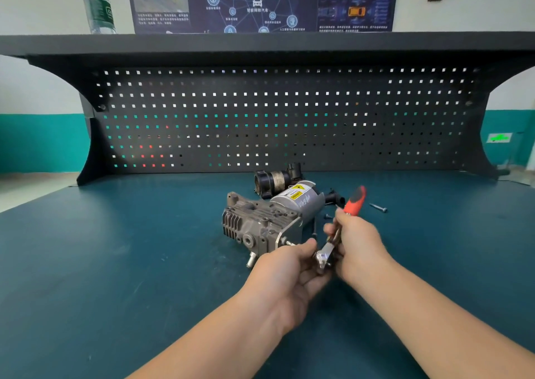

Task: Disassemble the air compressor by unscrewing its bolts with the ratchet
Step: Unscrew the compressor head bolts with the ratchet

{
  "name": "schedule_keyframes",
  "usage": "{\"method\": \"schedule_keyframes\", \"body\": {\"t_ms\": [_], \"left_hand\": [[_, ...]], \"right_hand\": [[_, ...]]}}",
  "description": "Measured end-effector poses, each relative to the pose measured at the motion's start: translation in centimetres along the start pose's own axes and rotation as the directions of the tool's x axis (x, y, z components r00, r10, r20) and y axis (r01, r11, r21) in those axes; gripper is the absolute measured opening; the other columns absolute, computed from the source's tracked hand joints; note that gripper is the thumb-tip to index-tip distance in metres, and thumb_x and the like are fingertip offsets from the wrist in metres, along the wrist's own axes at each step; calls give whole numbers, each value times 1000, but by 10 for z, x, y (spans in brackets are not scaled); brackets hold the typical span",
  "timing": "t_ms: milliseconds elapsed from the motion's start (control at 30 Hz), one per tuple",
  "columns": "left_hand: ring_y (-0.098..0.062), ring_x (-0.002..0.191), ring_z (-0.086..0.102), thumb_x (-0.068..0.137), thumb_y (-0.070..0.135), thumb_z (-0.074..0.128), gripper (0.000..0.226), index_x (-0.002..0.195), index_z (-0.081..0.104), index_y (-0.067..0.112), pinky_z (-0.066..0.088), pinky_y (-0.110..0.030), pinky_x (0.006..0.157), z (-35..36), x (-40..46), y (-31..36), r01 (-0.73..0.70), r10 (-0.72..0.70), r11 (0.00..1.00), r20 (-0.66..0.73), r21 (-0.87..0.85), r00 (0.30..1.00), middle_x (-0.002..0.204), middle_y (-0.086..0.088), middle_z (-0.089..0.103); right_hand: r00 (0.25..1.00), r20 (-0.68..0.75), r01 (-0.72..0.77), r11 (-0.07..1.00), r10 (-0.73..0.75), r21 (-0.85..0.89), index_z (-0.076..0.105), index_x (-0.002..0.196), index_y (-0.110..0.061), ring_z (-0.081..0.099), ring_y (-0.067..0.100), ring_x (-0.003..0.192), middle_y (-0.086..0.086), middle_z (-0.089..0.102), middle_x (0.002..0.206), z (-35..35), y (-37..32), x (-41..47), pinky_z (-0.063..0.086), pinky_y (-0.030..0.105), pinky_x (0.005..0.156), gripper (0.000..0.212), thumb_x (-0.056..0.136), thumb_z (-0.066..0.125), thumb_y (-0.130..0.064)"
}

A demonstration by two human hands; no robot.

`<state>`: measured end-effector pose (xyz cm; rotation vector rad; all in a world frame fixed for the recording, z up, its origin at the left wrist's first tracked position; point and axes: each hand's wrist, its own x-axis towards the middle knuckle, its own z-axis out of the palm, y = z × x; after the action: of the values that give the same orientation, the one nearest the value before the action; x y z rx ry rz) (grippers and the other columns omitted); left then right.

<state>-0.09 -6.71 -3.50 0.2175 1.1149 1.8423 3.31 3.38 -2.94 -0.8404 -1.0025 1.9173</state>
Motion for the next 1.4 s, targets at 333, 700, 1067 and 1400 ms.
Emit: {"method": "schedule_keyframes", "body": {"t_ms": [333,700,1067,1400], "left_hand": [[-24,67,61,89,2,57,8,83,61,-1,56,-33,63,-1,-1,-1,-25,25,1000,-23,1,999,76,-16,67],[-5,52,63,102,15,31,32,81,55,15,51,-18,55,-7,-6,0,-30,41,994,114,-104,993,63,3,63],[-26,74,63,91,4,56,14,101,61,-3,57,-33,63,0,-1,0,-6,6,1000,-9,-6,1000,88,-18,68],[-23,64,62,89,4,59,6,84,60,2,56,-29,56,-2,0,-1,-7,7,1000,-50,7,999,75,-16,66]], "right_hand": [[911,84,412,894,-403,-178,44,70,-17,34,7,40,-10,45,44,2,1,-3,30,26,48,32,99,45,-29],[-165,738,951,-304,-655,-57,46,90,-16,43,14,54,-13,44,59,0,8,-41,32,20,51,8,91,49,-23],[908,67,415,868,-414,-273,44,69,-16,34,3,32,-9,45,38,5,-4,-11,32,23,44,32,99,45,-26],[989,3,149,982,-150,-117,47,72,-16,37,12,43,-6,49,43,2,1,-3,30,24,45,29,99,47,-28]]}}
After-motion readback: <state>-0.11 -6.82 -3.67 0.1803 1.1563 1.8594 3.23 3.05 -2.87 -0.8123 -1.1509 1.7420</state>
